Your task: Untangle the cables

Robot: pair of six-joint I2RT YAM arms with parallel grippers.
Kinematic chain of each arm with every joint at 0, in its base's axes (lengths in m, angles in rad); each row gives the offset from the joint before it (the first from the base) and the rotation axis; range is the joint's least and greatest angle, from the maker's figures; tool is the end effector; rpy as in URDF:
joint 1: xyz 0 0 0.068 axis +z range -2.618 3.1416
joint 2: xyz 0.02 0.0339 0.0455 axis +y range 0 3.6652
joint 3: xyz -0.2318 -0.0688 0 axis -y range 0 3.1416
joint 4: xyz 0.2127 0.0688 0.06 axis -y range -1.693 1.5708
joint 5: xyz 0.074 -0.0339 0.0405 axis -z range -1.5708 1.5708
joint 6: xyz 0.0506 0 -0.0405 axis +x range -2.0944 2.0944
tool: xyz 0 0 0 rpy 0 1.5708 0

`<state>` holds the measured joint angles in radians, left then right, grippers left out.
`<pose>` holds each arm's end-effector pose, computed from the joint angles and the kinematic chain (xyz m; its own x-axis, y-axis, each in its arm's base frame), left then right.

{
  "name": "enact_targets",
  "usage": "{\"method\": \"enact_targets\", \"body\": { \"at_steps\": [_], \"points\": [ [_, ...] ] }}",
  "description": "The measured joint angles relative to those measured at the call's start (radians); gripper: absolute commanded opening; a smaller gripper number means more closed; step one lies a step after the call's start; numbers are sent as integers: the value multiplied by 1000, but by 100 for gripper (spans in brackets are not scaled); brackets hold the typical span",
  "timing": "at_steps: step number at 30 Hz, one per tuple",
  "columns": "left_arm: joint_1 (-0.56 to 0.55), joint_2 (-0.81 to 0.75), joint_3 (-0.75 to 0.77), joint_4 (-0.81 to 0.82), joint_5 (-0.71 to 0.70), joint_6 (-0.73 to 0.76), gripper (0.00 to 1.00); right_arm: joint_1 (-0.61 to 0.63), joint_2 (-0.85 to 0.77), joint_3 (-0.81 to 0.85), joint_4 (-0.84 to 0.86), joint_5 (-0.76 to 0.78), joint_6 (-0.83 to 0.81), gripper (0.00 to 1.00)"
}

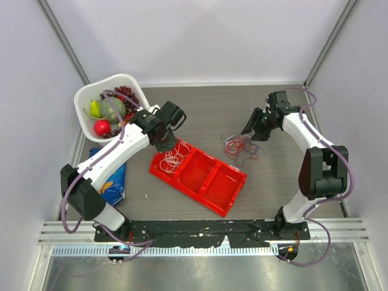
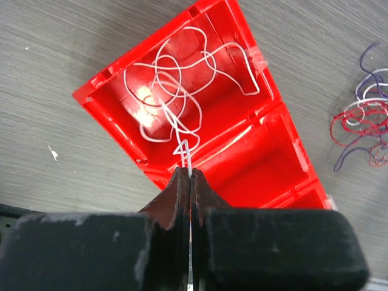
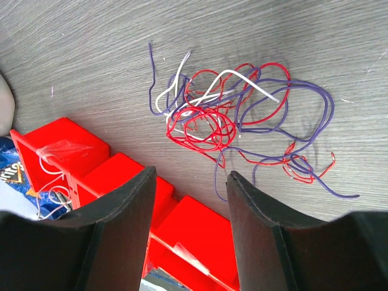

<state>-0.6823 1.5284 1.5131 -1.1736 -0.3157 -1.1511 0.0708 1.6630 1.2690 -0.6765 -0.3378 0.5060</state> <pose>0.2189 -0.1576 0.2885 -0.7589 -0.5019 -0.4150 -0.4500 0.8647 -0.2229 0.3172 0.0393 0.2112 -0.8748 0.3964 -0.2786 0.2271 0.8434 0.4869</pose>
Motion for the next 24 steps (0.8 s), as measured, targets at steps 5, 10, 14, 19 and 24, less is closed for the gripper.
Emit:
{"method": "enact_targets", "body": {
  "at_steps": [5, 10, 14, 19, 24],
  "points": [
    [37, 90, 7, 31, 12, 16, 41, 1, -27, -3, -3, 0, -1, 55],
    [48, 142, 16, 40, 29, 27, 70, 2, -66, -12, -6, 12, -8, 55],
    [48, 89, 1, 79, 51, 27, 78, 2, -93, -26, -13, 32, -22, 55],
    [48, 25, -2, 196, 134, 74, 70, 2, -94, -34, -37, 45, -34, 55],
    [46, 56, 6, 321, 283, 119, 68, 3, -77, -31, -52, 29, -38, 55]
  ]
}}
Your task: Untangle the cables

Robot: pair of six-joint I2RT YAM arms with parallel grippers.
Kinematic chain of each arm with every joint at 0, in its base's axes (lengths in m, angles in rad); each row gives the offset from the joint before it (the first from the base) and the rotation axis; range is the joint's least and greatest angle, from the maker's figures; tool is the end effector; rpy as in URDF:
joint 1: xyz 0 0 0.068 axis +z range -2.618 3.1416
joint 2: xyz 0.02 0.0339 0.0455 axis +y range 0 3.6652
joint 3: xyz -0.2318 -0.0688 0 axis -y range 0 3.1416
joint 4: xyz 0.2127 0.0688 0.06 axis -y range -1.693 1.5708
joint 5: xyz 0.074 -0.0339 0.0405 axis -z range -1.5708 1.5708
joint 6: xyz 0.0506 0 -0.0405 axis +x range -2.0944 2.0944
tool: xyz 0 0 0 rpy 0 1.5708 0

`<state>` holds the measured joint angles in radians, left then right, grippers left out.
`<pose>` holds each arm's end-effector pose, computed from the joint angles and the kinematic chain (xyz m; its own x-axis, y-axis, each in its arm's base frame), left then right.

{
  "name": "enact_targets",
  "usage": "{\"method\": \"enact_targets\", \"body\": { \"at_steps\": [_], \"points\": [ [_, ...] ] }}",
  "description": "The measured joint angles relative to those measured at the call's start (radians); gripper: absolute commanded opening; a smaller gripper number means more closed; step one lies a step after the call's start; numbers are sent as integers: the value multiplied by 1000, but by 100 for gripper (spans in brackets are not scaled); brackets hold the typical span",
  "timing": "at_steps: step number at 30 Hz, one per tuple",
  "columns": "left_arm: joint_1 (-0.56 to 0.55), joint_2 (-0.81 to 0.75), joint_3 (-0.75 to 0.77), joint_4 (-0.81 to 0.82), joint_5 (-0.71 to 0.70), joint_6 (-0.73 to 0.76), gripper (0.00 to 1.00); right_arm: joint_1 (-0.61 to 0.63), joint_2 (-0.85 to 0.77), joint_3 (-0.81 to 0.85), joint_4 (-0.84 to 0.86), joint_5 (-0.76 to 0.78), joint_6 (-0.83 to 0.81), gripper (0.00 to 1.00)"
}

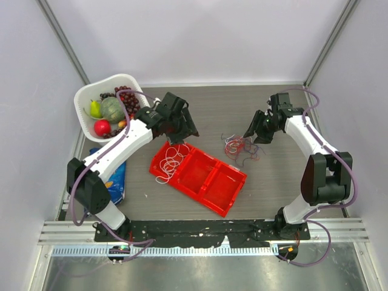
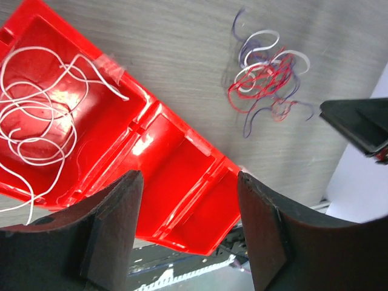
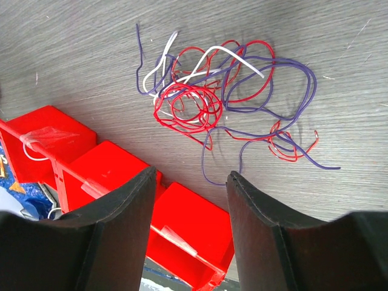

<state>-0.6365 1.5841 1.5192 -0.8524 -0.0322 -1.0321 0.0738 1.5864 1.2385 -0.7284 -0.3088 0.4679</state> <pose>0.2543 -0.1859 0.2925 -0.8240 -0.4578 -0.3338 -0.2514 0.8234 -0.5088 0.3001 0.0376 0.2216 -0.8800 0.3658 -0.3029 0.2048 0.8678 0.4528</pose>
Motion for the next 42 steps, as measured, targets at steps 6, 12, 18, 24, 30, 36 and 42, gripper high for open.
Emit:
{"method": "enact_targets", "body": {
  "at_steps": [6, 12, 18, 24, 30, 36, 42],
  "points": [
    [-13, 1, -52, -35, -11, 28, 75, 9, 19, 0, -11, -14, -11, 55],
    [24, -154, -202, -226, -116, -52, 76, 16, 34, 1, -9, -22, -21, 55],
    [98, -325, -393, -298, -132, -173, 81, 25, 78, 2, -9, -31, -21, 55],
    [172, -377, -572, -243, -52, -280, 77, 41, 98, 15, -9, -34, -22, 54],
    [205, -376, -710, -22, 69, -413, 46, 43, 98, 20, -10, -34, -23, 54],
    [206, -378, -761, 112, 95, -487, 0, 45, 98, 20, -11, -32, -29, 54],
    [212, -395, -715, 179, 31, -462, 0, 45, 96, 20, -14, -13, -38, 54]
  ]
}}
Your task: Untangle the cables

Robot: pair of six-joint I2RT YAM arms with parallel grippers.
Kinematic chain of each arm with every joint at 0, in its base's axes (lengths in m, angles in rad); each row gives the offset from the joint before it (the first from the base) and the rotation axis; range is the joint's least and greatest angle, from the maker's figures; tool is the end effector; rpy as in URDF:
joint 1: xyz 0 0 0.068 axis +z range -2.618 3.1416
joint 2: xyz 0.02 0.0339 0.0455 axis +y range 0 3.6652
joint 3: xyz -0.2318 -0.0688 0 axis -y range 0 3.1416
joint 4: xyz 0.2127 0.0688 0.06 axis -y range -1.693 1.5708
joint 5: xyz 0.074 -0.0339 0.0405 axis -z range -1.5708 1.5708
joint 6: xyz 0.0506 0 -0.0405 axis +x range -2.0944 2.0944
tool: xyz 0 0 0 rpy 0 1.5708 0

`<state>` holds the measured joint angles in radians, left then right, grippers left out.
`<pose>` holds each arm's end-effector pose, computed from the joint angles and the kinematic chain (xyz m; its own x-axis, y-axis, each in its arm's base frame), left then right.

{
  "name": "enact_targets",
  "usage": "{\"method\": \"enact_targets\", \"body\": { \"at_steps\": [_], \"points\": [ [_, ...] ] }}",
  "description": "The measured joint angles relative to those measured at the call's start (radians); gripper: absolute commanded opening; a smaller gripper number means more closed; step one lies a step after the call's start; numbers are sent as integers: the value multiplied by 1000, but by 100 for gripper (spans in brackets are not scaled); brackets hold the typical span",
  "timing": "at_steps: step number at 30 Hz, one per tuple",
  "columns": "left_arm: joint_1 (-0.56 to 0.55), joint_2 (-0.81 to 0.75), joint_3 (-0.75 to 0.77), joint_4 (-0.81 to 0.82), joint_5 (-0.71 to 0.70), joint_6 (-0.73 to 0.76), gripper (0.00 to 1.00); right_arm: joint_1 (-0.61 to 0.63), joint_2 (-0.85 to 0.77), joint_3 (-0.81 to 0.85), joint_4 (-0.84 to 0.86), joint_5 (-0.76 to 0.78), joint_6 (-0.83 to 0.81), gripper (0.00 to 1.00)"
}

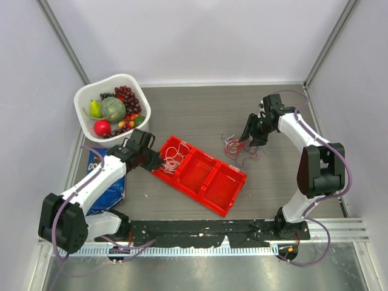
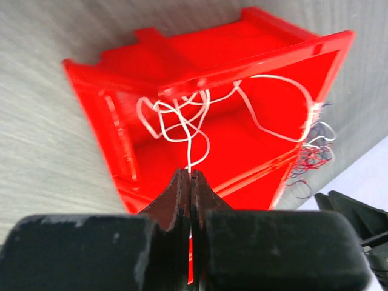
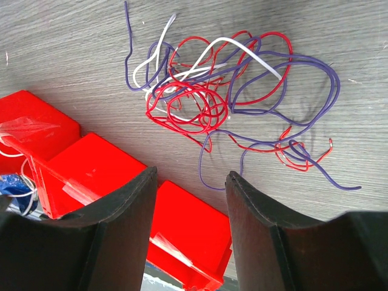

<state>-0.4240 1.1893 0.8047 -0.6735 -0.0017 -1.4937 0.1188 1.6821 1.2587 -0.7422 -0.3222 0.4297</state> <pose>0.1955 -0.0882 0.1959 -0.4706 -0.8815 -0.0393 -0.7603 0.4277 -0.4890 0.3083 0.0529 0.1991 -0.9281 0.2872 -0.2371 0.1653 0.8882 0.4288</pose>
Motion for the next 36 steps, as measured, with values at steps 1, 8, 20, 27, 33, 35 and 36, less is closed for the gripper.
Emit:
{"method": "enact_targets", "body": {
  "at_steps": [1, 8, 20, 27, 33, 35, 36],
  "points": [
    [3, 10, 10, 21, -1, 3, 0, 0, 0, 0, 0, 2, -2, 54],
    [13, 240, 172, 84, 29, 47, 0, 0, -1, 0, -4, 10, -9, 53],
    [11, 437, 307, 108, 68, 319, 33, 0, -18, 0, -8, 10, -9, 53],
    [12, 360, 290, 92, 73, 402, 59, 0, -20, 0, -7, 8, -9, 53],
    [12, 267, 301, 54, 77, 440, 62, 0, -20, 0, -7, 5, -9, 53],
    [12, 243, 306, 47, 93, 451, 62, 0, -21, 0, -7, 6, -9, 53],
    [12, 238, 306, 47, 98, 452, 62, 0, -22, 0, -7, 6, -9, 53]
  ]
}}
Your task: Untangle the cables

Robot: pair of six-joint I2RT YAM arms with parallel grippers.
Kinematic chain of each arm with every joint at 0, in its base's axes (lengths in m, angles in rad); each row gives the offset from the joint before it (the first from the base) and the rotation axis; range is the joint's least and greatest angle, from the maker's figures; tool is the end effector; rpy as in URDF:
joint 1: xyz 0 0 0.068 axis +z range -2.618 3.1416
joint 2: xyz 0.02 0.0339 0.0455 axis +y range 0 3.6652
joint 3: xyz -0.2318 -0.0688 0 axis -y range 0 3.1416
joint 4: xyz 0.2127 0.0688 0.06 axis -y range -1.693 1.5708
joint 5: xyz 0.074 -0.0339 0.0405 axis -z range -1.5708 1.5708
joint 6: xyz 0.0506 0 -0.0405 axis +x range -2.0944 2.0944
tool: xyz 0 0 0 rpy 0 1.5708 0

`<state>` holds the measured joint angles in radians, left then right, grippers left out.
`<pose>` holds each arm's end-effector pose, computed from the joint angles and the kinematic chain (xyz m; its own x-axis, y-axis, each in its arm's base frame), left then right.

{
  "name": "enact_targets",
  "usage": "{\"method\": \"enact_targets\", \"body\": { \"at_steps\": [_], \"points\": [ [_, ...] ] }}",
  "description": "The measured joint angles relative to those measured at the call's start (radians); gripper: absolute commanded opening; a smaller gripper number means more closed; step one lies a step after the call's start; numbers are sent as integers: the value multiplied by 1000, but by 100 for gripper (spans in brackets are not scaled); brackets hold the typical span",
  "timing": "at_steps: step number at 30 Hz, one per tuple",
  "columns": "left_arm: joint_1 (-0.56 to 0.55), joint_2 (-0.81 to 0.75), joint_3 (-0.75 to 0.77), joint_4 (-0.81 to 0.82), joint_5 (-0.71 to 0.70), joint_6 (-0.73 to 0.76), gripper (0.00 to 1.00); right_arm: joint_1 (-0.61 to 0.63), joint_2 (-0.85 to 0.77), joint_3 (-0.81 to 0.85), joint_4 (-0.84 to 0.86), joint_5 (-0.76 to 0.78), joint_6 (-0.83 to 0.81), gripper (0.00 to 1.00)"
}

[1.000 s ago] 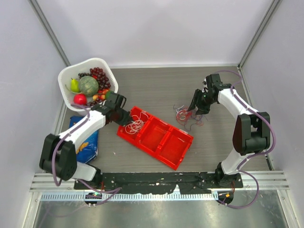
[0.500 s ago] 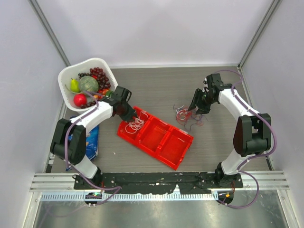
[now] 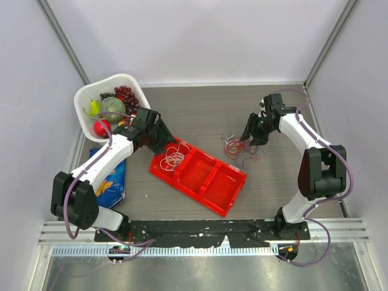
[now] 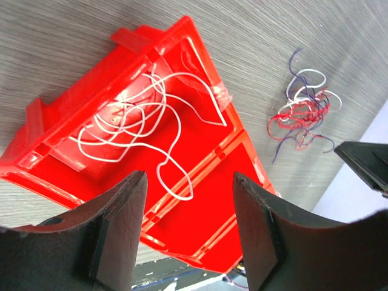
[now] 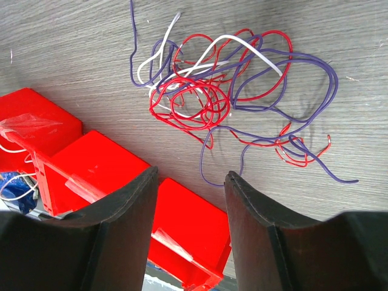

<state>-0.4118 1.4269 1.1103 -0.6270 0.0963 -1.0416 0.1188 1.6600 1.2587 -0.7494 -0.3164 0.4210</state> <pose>0.2552 -0.1168 0.2330 -0.7631 -0.6043 -0.2291 -0.4133 0.7288 -0.5459 0.3056 0.0523 0.2051 -0.9250 0.2807 -0.2561 0.1527 0.8918 0.4260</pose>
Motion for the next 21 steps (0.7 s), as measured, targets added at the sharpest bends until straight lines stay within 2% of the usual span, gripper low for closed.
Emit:
{"method": "enact_targets", "body": {
  "at_steps": [5, 10, 14, 21],
  "points": [
    [-23, -14, 5, 26, 63, 39, 63, 0, -13, 0, 0, 1, 2, 50],
    [-128, 28, 100, 109, 122, 103, 63, 2, -38, -1, 0, -32, 39, 46],
    [-217, 151, 236, 200, 148, 145, 58, 5, -66, -23, 5, -43, 76, 47],
    [-306, 438, 426, 258, 196, 192, 59, 6, -69, -47, 3, -35, 98, 46]
  ]
}}
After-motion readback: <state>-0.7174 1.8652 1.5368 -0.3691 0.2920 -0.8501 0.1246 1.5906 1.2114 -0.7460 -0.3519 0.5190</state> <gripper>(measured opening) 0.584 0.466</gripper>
